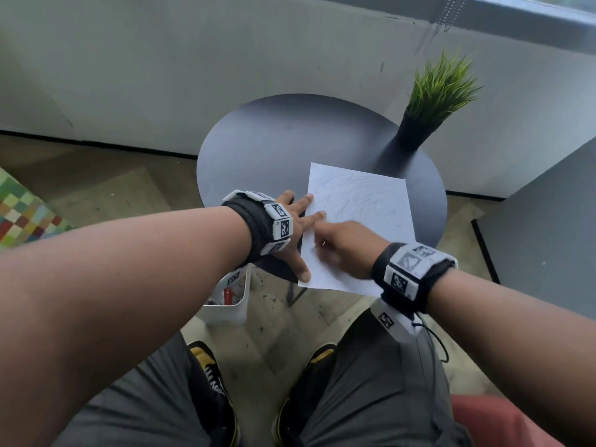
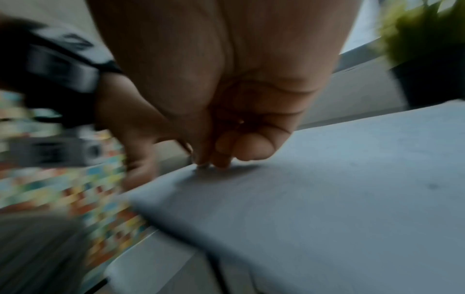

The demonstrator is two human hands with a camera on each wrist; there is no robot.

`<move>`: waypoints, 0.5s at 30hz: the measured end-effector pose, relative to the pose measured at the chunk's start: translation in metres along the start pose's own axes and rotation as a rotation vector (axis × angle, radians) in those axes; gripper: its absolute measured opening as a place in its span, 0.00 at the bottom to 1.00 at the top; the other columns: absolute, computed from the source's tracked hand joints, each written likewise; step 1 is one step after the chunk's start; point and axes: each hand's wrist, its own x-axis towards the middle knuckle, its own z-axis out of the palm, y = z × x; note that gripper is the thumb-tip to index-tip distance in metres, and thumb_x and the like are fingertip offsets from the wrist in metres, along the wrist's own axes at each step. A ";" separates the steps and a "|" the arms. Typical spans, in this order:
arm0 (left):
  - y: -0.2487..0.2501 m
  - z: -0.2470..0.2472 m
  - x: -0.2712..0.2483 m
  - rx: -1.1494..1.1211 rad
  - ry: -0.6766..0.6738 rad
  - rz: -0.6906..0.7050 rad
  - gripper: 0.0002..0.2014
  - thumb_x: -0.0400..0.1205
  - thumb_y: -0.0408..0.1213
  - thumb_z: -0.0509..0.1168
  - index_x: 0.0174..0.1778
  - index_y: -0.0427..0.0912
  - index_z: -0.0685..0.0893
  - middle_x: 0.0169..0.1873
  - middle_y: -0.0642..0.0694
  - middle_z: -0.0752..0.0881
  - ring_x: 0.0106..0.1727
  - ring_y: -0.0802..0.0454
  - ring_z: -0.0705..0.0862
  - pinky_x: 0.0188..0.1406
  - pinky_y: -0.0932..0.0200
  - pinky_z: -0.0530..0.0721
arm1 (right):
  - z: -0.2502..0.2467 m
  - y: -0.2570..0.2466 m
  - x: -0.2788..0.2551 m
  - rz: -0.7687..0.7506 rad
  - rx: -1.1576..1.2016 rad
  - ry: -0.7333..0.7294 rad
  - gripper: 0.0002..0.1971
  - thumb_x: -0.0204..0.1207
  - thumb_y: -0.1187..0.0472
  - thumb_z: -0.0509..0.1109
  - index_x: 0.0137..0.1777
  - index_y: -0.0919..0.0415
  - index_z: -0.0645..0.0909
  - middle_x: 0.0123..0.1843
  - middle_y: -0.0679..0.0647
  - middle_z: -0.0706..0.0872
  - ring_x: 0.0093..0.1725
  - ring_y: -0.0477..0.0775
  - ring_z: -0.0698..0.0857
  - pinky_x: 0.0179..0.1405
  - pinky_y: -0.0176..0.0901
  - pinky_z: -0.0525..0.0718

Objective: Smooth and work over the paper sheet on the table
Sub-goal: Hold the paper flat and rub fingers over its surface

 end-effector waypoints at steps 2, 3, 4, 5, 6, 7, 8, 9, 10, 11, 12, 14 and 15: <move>0.000 0.000 0.001 0.024 -0.003 -0.001 0.69 0.56 0.82 0.69 0.88 0.62 0.39 0.89 0.47 0.37 0.85 0.33 0.48 0.78 0.27 0.66 | 0.004 -0.012 -0.013 -0.147 -0.015 -0.129 0.04 0.79 0.59 0.66 0.51 0.57 0.79 0.41 0.51 0.83 0.40 0.54 0.77 0.39 0.44 0.74; 0.001 0.000 0.001 0.028 -0.003 -0.002 0.69 0.57 0.81 0.69 0.88 0.61 0.38 0.89 0.47 0.37 0.85 0.32 0.48 0.77 0.28 0.66 | 0.003 -0.011 -0.012 -0.156 -0.021 -0.145 0.04 0.79 0.59 0.67 0.51 0.56 0.80 0.41 0.50 0.84 0.41 0.54 0.78 0.40 0.44 0.75; 0.001 0.000 0.001 0.024 0.000 -0.004 0.69 0.58 0.81 0.69 0.88 0.61 0.39 0.89 0.47 0.37 0.85 0.32 0.48 0.78 0.28 0.66 | 0.001 -0.005 -0.007 -0.111 -0.018 -0.123 0.04 0.79 0.58 0.66 0.51 0.55 0.79 0.43 0.51 0.85 0.43 0.56 0.81 0.42 0.45 0.77; 0.001 0.000 0.001 0.020 0.005 -0.006 0.69 0.58 0.81 0.69 0.88 0.61 0.39 0.89 0.46 0.37 0.85 0.32 0.48 0.79 0.28 0.66 | -0.002 0.001 -0.001 0.001 -0.005 -0.075 0.05 0.79 0.56 0.65 0.52 0.54 0.78 0.46 0.54 0.86 0.46 0.58 0.82 0.45 0.47 0.79; 0.001 0.000 0.002 0.017 0.008 -0.007 0.69 0.57 0.81 0.69 0.88 0.61 0.38 0.89 0.46 0.37 0.85 0.33 0.48 0.79 0.28 0.66 | -0.004 0.009 0.003 0.120 0.010 -0.015 0.05 0.80 0.54 0.64 0.52 0.53 0.76 0.48 0.56 0.85 0.48 0.61 0.82 0.46 0.49 0.80; 0.000 0.000 0.002 0.015 0.007 -0.010 0.69 0.57 0.82 0.69 0.88 0.61 0.38 0.89 0.46 0.38 0.85 0.33 0.48 0.79 0.28 0.65 | -0.004 0.013 0.005 0.206 0.006 0.044 0.06 0.81 0.53 0.63 0.53 0.54 0.74 0.49 0.57 0.84 0.49 0.62 0.82 0.46 0.50 0.80; 0.001 0.000 0.003 0.015 0.005 -0.012 0.69 0.57 0.82 0.69 0.88 0.61 0.38 0.89 0.46 0.37 0.85 0.33 0.48 0.79 0.28 0.65 | -0.002 0.015 0.004 0.227 -0.013 0.080 0.07 0.81 0.53 0.62 0.53 0.55 0.73 0.48 0.58 0.83 0.48 0.62 0.81 0.44 0.50 0.79; 0.001 0.001 0.003 0.015 0.001 -0.017 0.69 0.57 0.82 0.69 0.88 0.61 0.38 0.89 0.46 0.37 0.85 0.33 0.47 0.80 0.28 0.64 | 0.002 0.011 0.000 0.170 -0.037 0.082 0.07 0.82 0.53 0.61 0.53 0.56 0.73 0.47 0.57 0.82 0.47 0.62 0.81 0.42 0.49 0.77; 0.001 0.001 0.003 0.017 -0.005 -0.019 0.70 0.56 0.82 0.69 0.88 0.61 0.38 0.89 0.46 0.37 0.86 0.33 0.47 0.80 0.27 0.64 | 0.006 0.004 -0.005 0.085 -0.036 0.055 0.06 0.82 0.54 0.61 0.52 0.56 0.73 0.44 0.56 0.82 0.45 0.62 0.81 0.40 0.49 0.76; 0.001 0.001 0.004 0.022 -0.009 -0.019 0.70 0.56 0.82 0.69 0.88 0.61 0.37 0.89 0.46 0.37 0.86 0.32 0.47 0.80 0.27 0.64 | 0.009 -0.004 -0.013 -0.022 -0.038 -0.005 0.05 0.82 0.54 0.61 0.49 0.55 0.73 0.40 0.54 0.81 0.41 0.60 0.80 0.38 0.48 0.76; 0.001 0.000 0.004 0.029 -0.010 -0.019 0.70 0.56 0.82 0.68 0.87 0.62 0.37 0.89 0.46 0.36 0.86 0.33 0.47 0.80 0.26 0.63 | 0.010 -0.010 -0.020 -0.107 -0.035 -0.082 0.06 0.82 0.54 0.63 0.47 0.55 0.73 0.38 0.51 0.80 0.38 0.57 0.78 0.37 0.48 0.76; 0.002 0.000 0.004 0.032 -0.012 -0.017 0.70 0.56 0.82 0.69 0.88 0.61 0.37 0.89 0.46 0.36 0.86 0.33 0.46 0.80 0.26 0.62 | 0.004 -0.006 -0.021 -0.130 -0.025 -0.180 0.06 0.80 0.53 0.66 0.48 0.55 0.76 0.38 0.49 0.82 0.38 0.54 0.79 0.39 0.47 0.78; 0.003 -0.001 0.004 0.029 -0.015 -0.017 0.70 0.57 0.81 0.70 0.88 0.61 0.37 0.89 0.45 0.36 0.86 0.32 0.46 0.80 0.26 0.61 | -0.001 0.000 -0.016 -0.083 -0.026 -0.169 0.06 0.79 0.53 0.66 0.49 0.54 0.77 0.40 0.49 0.83 0.42 0.54 0.81 0.41 0.46 0.78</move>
